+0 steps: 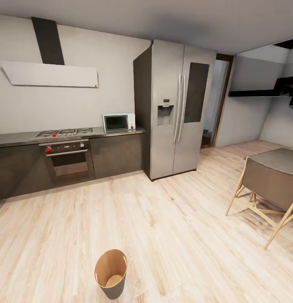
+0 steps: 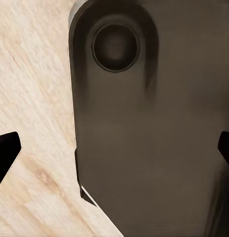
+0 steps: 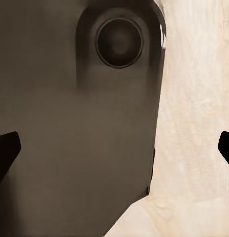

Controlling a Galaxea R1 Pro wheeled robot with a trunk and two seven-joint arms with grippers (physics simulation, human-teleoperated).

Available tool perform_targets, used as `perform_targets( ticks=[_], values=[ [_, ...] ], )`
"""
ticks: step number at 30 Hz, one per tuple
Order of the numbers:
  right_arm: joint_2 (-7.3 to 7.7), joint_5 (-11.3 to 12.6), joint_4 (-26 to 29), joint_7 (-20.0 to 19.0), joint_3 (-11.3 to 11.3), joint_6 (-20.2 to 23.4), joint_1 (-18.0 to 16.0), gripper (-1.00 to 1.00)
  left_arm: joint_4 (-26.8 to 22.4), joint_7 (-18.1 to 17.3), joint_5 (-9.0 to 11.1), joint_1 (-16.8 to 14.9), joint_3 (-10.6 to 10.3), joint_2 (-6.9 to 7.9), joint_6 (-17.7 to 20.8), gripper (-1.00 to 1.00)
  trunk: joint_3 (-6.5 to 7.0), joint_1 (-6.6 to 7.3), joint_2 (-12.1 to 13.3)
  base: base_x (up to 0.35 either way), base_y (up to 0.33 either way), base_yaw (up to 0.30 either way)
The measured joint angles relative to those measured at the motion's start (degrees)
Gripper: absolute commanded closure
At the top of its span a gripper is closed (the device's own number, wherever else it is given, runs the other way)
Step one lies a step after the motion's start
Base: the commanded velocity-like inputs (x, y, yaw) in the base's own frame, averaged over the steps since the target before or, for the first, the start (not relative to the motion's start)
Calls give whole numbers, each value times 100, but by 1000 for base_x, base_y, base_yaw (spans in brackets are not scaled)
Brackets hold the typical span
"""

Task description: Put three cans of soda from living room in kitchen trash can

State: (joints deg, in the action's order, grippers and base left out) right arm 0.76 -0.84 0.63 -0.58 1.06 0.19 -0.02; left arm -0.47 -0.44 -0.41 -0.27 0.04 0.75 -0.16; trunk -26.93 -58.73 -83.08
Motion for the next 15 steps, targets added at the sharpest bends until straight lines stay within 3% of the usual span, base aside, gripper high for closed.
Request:
perform_targets(
  ticks=[7,8,15],
  values=[
    [37,-11,226,-5,131,-225,-6,-100,-123,-8,-3,-68,-31,26,-225,-100,0,0,0,0,0,0],
    [39,-12,751,-12,141,-947,-7,-100,-666,-13,-3,-76,-34,27,-452,-100,0,0,0,0,0,0],
    [90,-7,2251,-224,143,-1012,-4,-100,-2624,-32,0,-81,-26,30,-460,-100,1,0,0,0,0,0]
  ],
)
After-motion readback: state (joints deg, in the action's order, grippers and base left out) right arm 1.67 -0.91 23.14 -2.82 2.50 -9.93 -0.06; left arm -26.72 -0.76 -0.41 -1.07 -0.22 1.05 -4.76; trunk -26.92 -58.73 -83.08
